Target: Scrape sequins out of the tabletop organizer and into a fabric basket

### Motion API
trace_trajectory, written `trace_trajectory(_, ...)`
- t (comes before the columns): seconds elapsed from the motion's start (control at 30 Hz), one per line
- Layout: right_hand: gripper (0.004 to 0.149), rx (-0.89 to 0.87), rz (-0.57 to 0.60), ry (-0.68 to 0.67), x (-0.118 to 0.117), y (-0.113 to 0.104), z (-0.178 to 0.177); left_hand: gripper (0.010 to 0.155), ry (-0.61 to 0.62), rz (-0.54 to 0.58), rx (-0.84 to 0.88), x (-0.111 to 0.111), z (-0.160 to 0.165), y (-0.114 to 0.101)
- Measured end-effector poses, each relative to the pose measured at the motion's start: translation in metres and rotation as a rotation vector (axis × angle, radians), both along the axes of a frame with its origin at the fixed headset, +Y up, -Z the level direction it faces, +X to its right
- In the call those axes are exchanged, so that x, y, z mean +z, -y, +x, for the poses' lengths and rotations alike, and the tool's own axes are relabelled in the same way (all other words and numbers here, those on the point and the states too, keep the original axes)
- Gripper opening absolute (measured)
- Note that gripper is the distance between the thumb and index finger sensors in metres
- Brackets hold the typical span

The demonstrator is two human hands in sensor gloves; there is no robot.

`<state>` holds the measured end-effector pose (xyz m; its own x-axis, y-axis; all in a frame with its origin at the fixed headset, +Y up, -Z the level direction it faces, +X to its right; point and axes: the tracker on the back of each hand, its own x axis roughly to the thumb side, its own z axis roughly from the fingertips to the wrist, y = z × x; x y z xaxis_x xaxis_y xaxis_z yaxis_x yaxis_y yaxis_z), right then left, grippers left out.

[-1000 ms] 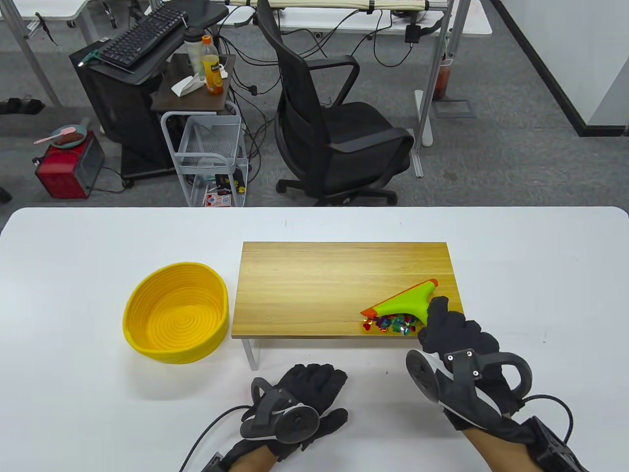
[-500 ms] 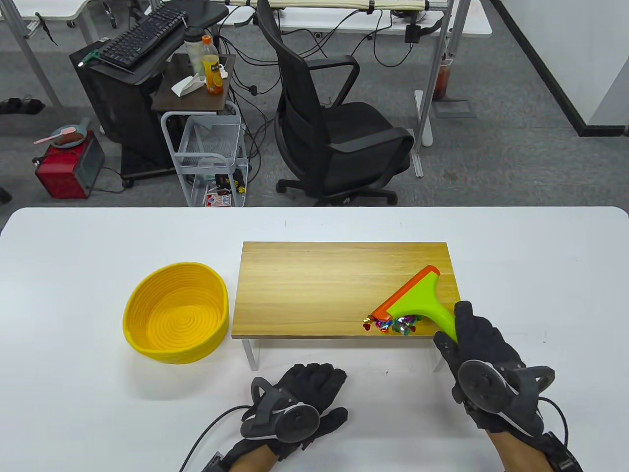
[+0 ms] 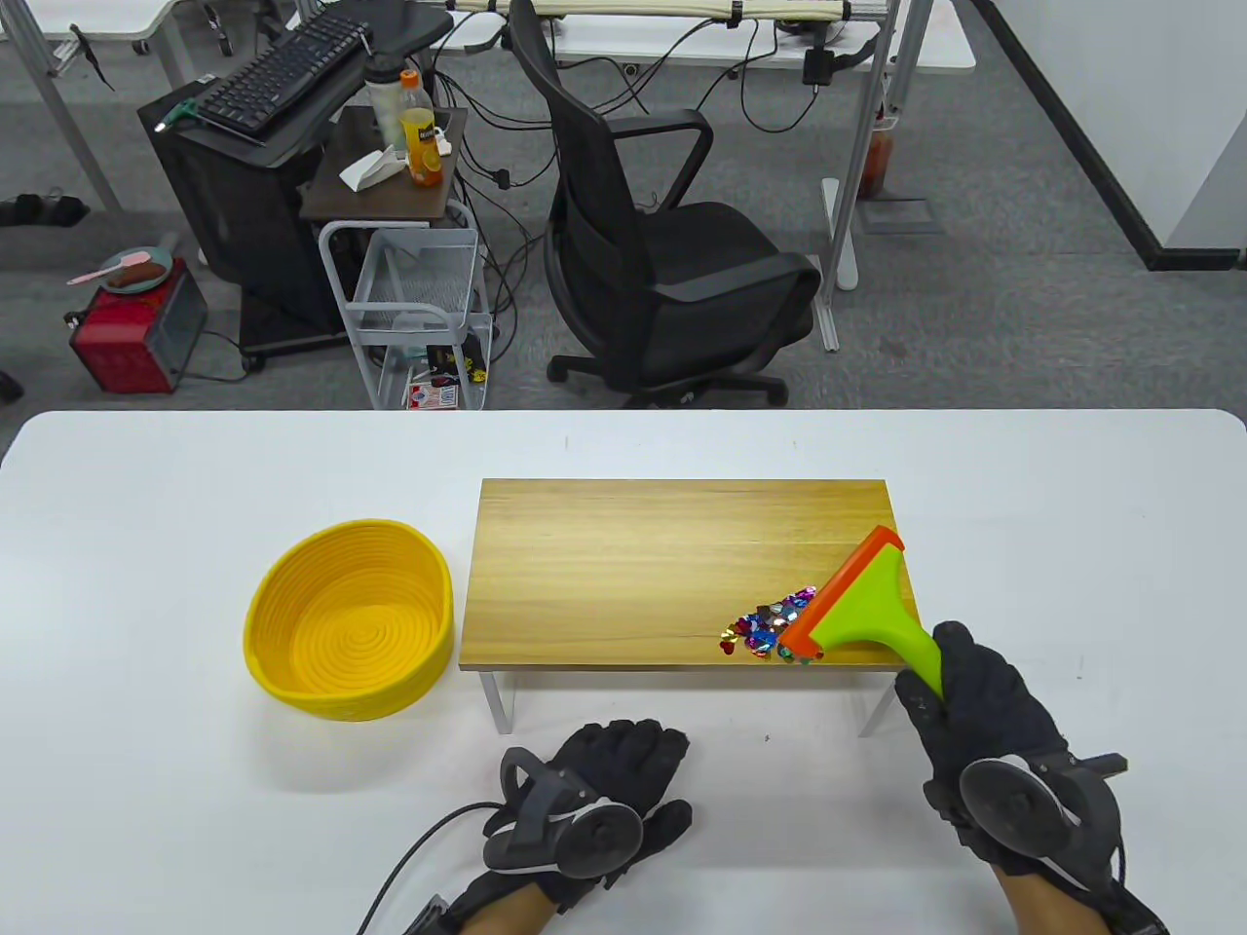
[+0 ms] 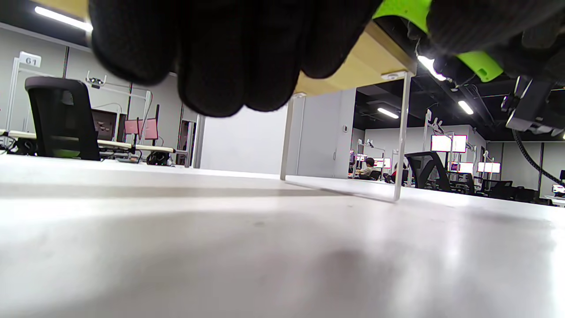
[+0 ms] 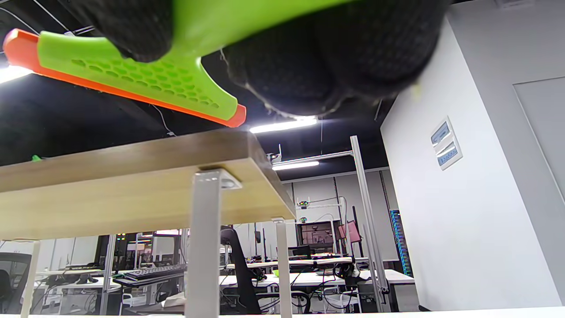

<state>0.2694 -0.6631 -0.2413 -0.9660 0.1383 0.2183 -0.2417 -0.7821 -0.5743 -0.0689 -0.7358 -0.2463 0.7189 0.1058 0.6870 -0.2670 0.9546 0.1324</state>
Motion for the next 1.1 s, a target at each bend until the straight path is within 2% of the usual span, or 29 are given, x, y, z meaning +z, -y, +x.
trace_trajectory(0.07,0.065,0.000,-0.003,-0.009,0.000,0.001,0.003,0.069,0.013,0.017,0.013,0.008,0.002,-0.013)
trace_trajectory(0.23,0.065,-0.004,-0.012,-0.019,0.001,0.004,0.008,0.068,-0.040,0.130,0.075,0.030,-0.008,-0.065)
trace_trajectory(0.37,0.065,-0.031,-0.028,-0.006,0.001,0.008,0.014,0.067,-0.155,0.198,0.089,0.044,-0.036,-0.098)
trace_trajectory(0.5,0.065,-0.056,-0.040,-0.001,0.000,0.010,0.017,0.062,-0.293,0.268,0.142,0.045,-0.076,-0.112)
trace_trajectory(0.63,0.065,-0.039,-0.055,-0.007,-0.002,0.015,0.016,0.056,-0.485,0.316,0.222,0.037,-0.115,-0.110)
trace_trajectory(0.77,0.065,-0.039,-0.059,-0.008,-0.002,0.016,0.017,0.055,-0.711,0.334,0.154,0.021,-0.145,-0.096)
trace_trajectory(0.9,0.065,-0.043,-0.055,-0.011,-0.001,0.016,0.018,0.062,-0.960,0.238,0.044,-0.001,-0.171,-0.078)
trace_trajectory(1.1,0.065,-0.048,-0.050,-0.017,0.000,0.016,0.019,0.081,-1.246,-0.033,-0.134,-0.038,-0.203,-0.050)
